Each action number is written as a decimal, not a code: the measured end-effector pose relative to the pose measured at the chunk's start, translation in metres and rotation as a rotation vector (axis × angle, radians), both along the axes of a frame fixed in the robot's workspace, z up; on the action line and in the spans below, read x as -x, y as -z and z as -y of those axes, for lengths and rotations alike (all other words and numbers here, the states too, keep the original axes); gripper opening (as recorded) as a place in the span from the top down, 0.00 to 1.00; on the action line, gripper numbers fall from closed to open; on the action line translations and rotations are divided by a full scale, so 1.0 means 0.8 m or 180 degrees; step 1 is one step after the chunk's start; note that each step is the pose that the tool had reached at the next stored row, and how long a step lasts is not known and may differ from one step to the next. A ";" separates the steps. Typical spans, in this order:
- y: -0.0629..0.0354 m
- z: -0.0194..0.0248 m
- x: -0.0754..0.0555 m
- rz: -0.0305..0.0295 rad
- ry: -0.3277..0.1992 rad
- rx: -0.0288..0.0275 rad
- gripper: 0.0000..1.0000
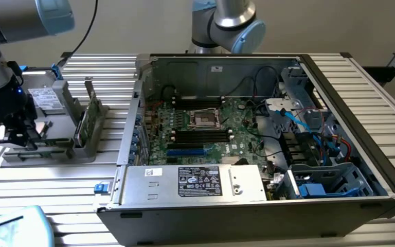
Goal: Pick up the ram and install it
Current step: 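Pick up the ram and move it above insertion slot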
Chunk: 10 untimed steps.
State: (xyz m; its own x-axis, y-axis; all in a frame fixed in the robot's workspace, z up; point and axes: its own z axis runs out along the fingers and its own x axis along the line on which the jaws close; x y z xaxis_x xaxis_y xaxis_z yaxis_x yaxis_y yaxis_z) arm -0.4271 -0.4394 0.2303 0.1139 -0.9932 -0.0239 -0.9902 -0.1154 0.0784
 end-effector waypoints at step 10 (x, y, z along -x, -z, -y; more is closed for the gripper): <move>0.023 0.0053 0.002 0.0000 -0.0017 0.0000 0.63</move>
State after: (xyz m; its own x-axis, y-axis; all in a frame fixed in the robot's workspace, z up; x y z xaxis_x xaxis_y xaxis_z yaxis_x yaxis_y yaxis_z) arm -0.4285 -0.4437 0.2120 0.1191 -0.9926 -0.0239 -0.9896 -0.1207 0.0783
